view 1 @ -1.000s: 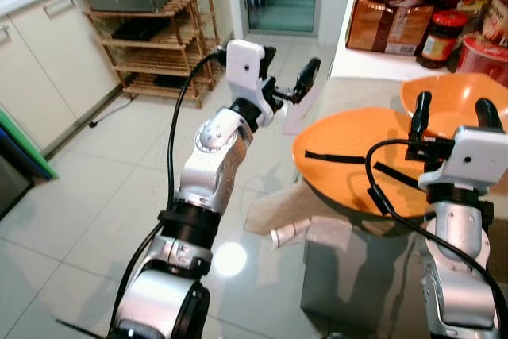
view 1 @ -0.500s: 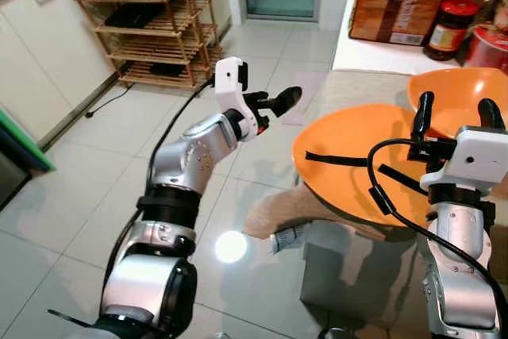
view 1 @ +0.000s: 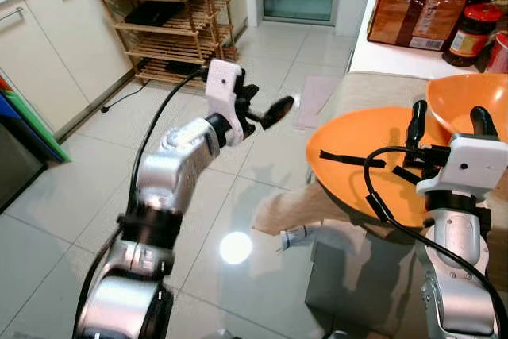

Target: Setting the table

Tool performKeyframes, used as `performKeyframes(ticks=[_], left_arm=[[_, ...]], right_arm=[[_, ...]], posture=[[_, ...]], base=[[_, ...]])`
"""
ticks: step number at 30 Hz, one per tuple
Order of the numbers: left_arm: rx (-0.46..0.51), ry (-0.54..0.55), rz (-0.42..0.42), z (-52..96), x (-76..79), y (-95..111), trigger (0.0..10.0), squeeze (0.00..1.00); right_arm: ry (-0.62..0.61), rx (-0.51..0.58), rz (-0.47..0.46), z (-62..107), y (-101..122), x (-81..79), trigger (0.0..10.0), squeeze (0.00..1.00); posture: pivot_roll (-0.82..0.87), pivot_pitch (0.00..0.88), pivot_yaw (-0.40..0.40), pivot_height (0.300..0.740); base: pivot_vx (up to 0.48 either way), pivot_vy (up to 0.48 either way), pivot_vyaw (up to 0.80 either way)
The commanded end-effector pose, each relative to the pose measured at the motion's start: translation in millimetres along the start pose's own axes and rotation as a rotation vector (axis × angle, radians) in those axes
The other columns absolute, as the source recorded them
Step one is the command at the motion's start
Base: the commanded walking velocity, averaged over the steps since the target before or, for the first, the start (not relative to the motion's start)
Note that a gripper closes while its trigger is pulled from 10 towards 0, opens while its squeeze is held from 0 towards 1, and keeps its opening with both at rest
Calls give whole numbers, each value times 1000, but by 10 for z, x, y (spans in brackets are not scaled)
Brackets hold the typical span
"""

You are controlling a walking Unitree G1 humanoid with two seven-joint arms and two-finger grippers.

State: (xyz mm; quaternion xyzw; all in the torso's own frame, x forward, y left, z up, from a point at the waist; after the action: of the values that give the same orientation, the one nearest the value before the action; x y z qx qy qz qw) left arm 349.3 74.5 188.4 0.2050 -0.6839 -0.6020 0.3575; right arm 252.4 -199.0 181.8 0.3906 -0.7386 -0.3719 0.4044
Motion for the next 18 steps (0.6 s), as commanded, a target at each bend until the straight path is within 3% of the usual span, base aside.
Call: performKeyframes(ticks=[1,4,11,12,13,18], left_arm=[[31,0,-60,120,0,30,10000,0],[32,-1,-105,328,-5,-58,10000,0],[28,-23,-128,524,15,-102,10000,0],[26,-29,-77,525,40,-111,10000,0],[25,-28,77,498,80,-133,10000,0],[18,-54,310,441,180,-160,10000,0]], right_arm=[[0,-6,1,30,-16,15,10000,0],[2,-18,7,66,-44,29,10000,0],[11,-20,7,66,-56,6,10000,0],[13,-20,6,61,-55,-1,10000,0],[15,-18,3,57,-50,-12,10000,0],[10,-17,2,64,-39,-7,10000,0]], posture=[[-36,0,101,740],[-20,0,96,740],[-4,0,94,740],[-1,0,94,740],[-4,0,97,740],[-17,0,102,740]], base=[[0,0,0],[0,0,0],[0,0,0],[0,0,0],[0,0,0],[0,0,0]])
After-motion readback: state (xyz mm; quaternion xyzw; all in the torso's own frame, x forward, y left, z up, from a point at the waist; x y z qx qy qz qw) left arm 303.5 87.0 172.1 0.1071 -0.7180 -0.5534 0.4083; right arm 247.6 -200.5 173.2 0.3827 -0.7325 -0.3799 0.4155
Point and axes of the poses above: a point about 5 cm out from each wrist's last joint towards the gripper, its own z axis pointing back from the gripper into the wrist, its own y axis along the axis of the wrist's last joint, x = y × z, the point moved 1 cm from there along -z, pointing out of the wrist towards the gripper, and after that the axes turned 9 degrees about z, right-handed, at the moved point
